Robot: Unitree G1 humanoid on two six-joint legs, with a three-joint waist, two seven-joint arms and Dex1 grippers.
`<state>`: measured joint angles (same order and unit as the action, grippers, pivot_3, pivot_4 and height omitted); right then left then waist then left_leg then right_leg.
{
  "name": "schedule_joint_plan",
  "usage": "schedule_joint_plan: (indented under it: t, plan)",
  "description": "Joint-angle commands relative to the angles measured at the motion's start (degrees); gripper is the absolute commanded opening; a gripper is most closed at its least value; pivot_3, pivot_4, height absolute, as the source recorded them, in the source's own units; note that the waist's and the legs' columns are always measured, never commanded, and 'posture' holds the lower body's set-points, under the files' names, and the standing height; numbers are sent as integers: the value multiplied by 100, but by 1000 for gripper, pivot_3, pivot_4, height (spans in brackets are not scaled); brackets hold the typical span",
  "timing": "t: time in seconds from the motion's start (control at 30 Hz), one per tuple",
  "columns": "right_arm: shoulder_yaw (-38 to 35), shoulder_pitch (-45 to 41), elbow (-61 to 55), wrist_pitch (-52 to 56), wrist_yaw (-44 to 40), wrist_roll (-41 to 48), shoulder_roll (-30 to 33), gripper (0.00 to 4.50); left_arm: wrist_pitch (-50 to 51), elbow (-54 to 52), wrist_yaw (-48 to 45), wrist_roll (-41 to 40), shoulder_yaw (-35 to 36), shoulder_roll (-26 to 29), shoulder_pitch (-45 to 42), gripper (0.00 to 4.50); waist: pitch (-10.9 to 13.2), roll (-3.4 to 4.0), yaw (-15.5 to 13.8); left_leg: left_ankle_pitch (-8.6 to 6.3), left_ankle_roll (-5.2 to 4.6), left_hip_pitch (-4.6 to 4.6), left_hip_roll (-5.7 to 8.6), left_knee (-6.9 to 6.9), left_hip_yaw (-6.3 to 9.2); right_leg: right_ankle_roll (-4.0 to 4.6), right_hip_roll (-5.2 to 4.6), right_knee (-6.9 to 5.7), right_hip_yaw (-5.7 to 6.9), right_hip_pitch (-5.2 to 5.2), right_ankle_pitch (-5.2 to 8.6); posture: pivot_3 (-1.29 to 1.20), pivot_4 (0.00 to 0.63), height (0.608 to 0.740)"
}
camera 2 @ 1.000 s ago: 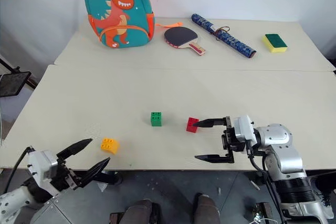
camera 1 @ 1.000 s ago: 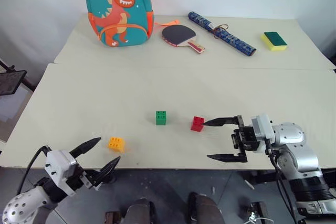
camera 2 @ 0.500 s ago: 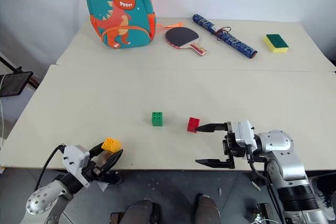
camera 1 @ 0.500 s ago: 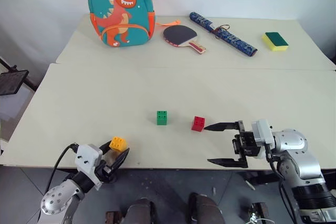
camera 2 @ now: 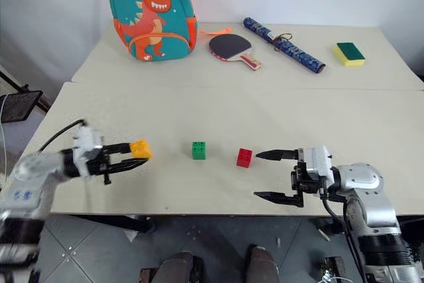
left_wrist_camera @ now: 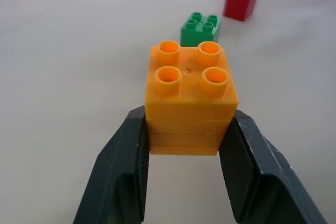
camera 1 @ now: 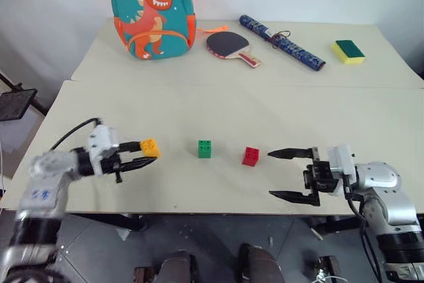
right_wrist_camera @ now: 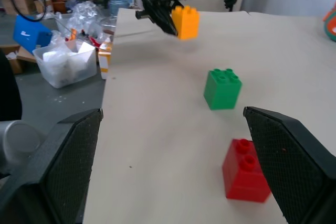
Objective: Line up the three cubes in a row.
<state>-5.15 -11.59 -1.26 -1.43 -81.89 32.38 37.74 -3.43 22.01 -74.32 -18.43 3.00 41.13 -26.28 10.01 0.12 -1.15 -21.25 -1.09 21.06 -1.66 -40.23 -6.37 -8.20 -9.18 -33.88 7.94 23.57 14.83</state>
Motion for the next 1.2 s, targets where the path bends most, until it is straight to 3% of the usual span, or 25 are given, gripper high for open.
schedule_joint_plan:
  t: [0.03,0.27,0.57,0.9,1.07,1.2]
  plan:
    - [-178,129,-254,-63,118,36,63,4500,-997,1437,-680,594,-549,-208,-899,1488,0,-1,9,0,0,1,0,3,0,-1,0,0,3,1,0,0,150,740]
    - [-436,662,-689,-39,453,57,97,4500,-1904,3227,-1023,1028,-811,-660,-2039,1488,4,-6,120,0,0,3,-2,13,-3,-6,1,4,6,4,-2,0,150,740]
    - [-429,850,-850,-12,600,69,100,4500,-2130,3767,-1396,1032,-633,-534,-2245,1488,4,-7,132,0,0,0,-4,8,-3,-6,0,1,1,4,-3,0,150,740]
    - [-253,566,-572,-70,484,16,25,4500,-2081,3752,-1286,961,-419,-355,-2203,4490,5,-9,106,0,-1,4,-4,2,1,-6,0,1,2,3,-3,0,150,740]
    - [-258,362,-440,51,354,104,122,4500,-1692,2868,-1495,393,48,-2,-1790,4490,5,-9,140,0,-1,4,-5,2,3,-6,0,-2,2,4,-3,0,150,740]
    - [-366,-46,-17,156,73,90,441,4500,-631,1411,-1072,-83,606,711,-691,4490,7,-10,301,-1,1,1,-10,10,3,-6,1,-15,0,14,-3,0,150,740]
